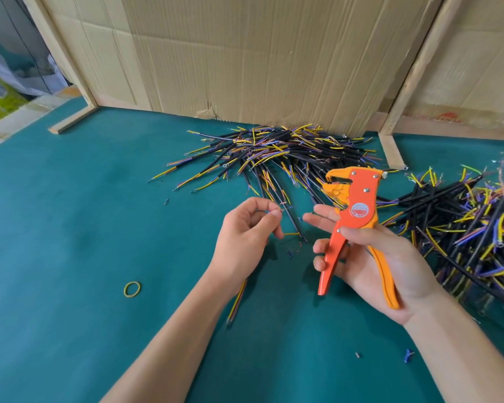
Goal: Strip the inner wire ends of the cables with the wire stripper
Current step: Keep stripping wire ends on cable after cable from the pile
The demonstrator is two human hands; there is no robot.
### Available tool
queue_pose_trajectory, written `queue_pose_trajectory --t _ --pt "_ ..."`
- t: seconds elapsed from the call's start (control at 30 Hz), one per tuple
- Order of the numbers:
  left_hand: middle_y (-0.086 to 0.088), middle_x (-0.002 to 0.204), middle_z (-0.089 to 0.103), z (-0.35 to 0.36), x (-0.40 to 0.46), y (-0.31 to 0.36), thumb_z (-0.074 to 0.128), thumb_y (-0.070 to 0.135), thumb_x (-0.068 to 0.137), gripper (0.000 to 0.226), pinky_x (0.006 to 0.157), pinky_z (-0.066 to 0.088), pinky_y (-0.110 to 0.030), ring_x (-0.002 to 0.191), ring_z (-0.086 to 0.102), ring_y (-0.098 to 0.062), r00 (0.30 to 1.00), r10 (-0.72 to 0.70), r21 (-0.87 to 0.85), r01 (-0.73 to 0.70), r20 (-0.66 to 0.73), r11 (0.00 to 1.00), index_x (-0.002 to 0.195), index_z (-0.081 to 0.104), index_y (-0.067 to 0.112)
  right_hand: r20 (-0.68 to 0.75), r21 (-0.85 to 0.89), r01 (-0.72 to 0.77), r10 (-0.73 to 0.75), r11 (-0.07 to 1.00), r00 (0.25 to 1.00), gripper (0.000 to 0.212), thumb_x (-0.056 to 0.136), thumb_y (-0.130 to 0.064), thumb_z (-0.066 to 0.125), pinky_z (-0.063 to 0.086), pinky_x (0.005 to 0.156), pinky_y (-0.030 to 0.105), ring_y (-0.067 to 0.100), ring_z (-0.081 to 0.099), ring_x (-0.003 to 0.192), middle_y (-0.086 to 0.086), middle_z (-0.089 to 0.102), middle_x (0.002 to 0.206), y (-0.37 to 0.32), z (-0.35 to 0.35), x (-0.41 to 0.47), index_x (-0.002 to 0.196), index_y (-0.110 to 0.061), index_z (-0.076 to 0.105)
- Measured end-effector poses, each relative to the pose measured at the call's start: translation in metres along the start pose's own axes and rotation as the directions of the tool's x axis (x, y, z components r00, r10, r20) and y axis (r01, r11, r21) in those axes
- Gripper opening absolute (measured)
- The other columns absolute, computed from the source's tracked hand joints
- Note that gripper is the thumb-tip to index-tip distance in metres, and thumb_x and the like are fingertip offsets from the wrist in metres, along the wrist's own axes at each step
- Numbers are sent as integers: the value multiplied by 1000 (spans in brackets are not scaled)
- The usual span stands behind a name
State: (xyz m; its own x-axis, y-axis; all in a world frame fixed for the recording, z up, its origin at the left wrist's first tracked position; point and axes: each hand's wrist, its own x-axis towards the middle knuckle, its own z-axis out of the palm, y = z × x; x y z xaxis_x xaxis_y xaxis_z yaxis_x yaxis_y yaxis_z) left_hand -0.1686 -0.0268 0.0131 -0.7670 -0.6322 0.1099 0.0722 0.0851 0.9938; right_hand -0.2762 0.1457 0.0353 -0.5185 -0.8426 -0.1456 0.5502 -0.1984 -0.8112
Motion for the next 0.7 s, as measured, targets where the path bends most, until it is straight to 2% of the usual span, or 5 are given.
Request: queue_pose_trajectory --t 0.2,0.37,0.5,0.6,0.7 --pt "5 64 65 0 0 -2 62 17 99 12 54 31 -27 50 38 -9 999 14 -2 -14 -44 1000 87 66 19 5 -31 -121 121 992 993 53 76 -17 70 58 70 45 34 66 77 30 66 97 1 4 -3 124 4 67" --pt "-7 69 70 2 -1 -4 66 10 95 4 53 36 -18 48 49 -2 984 37 -46 -46 -175 998 91 66 10 75 -76 -194 200 978 977 51 77 -12 74 58 74 50 41 66 80 33 64 98 5 11 -5 124 5 66" --pt "-12 70 70 7 -3 -3 67 5 94 4 52 38 -12 50 55 -1 975 92 9 -92 -201 996 91 66 7 126 -60 -235 240 970 962 54 76 -15 75 57 76 52 41 67 79 32 65 97 10 18 -5 124 6 65" --pt "-7 68 71 7 -5 -2 68 5 93 7 56 42 -16 57 62 -9 973 104 23 -101 -204 995 88 67 10 141 -36 -246 248 969 958 51 76 -13 75 58 76 51 40 67 79 30 65 95 14 21 -5 123 7 66" --pt "-4 67 70 8 -6 -2 68 6 92 11 59 50 -33 68 67 -31 972 130 84 -115 -196 990 85 67 14 125 -33 -231 233 972 964 43 81 -8 71 58 76 51 40 66 78 28 64 92 16 22 -5 121 6 67"
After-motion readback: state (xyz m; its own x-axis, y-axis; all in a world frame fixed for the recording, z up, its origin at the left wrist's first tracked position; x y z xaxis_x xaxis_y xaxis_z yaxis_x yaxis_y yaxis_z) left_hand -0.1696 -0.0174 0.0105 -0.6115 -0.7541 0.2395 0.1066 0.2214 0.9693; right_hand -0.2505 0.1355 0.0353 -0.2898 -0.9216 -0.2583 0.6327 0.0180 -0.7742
